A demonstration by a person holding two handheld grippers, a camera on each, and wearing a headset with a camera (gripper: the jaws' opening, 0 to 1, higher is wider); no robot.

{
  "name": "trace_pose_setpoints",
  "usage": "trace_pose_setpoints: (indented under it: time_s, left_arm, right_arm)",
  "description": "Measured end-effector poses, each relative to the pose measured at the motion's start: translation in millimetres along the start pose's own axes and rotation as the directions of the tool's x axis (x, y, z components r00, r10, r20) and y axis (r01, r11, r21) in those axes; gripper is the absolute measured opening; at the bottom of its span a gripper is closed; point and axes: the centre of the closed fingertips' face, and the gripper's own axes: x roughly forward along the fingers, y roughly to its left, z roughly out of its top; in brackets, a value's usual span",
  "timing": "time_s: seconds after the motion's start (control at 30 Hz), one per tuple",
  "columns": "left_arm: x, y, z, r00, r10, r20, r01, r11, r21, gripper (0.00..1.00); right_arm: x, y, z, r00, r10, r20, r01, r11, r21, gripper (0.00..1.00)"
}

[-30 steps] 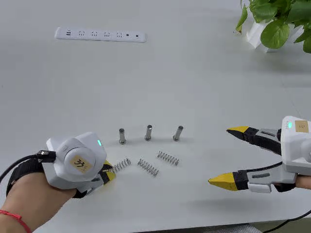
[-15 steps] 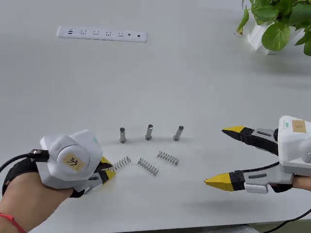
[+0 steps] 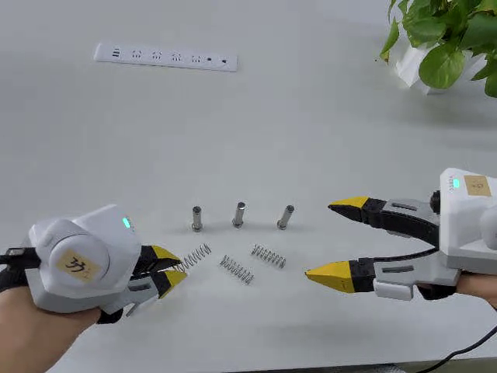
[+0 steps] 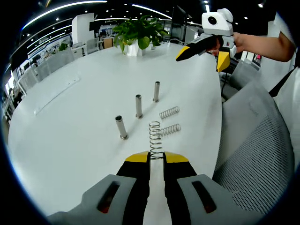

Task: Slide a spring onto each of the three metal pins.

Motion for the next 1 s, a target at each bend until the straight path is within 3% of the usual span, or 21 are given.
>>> trace_pose_setpoints:
  time_s: [0.13, 0.23, 0.43, 0.5, 0.63, 0.8, 1.0]
  left_arm:
    - [-5.9, -8.6, 18.4, 0.9978, -0.018, 0.064, 0.017, 1.0, 0.023, 0.07]
    - [-9.8, -14.3, 30.4, 0.9942, -0.03, 0.103, 0.026, 0.999, 0.036, 0.07]
    - [-14.8, -24.2, 50.9, 0.9822, -0.06, 0.178, 0.053, 0.998, 0.046, 0.07]
    - [-16.2, -25.7, 55.1, 0.9787, -0.066, 0.194, 0.057, 0.997, 0.051, 0.07]
    - [-18.5, -28.8, 63.3, 0.97, -0.081, 0.229, 0.07, 0.996, 0.055, 0.07]
    - [-21.0, -31.4, 72.2, 0.959, -0.093, 0.267, 0.082, 0.995, 0.052, 0.07]
    - [-23.1, -34.0, 77.7, 0.9505, -0.108, 0.291, 0.095, 0.994, 0.058, 0.07]
  right_arm:
    - [13.7, 13.4, 15.3, 0.999, 0.033, 0.03, -0.034, 0.999, 0.039, 0.49]
    - [20.4, 10.9, 24.3, 0.9954, 0.051, 0.082, -0.058, 0.995, 0.082, 0.44]
    - [38.4, 16.8, 31.2, 0.992, 0.065, 0.109, -0.079, 0.988, 0.134, 0.35]
    - [40.6, 19.7, 35.3, 0.9897, 0.07, 0.124, -0.088, 0.986, 0.145, 0.32]
    - [43.1, 23.4, 43.2, 0.9805, 0.094, 0.173, -0.131, 0.967, 0.219, 0.3]
    - [47.0, 25.3, 42.5, 0.9807, 0.101, 0.167, -0.138, 0.963, 0.23, 0.27]
    - [45.3, 28.3, 49.2, 0.9696, 0.124, 0.211, -0.18, 0.945, 0.272, 0.21]
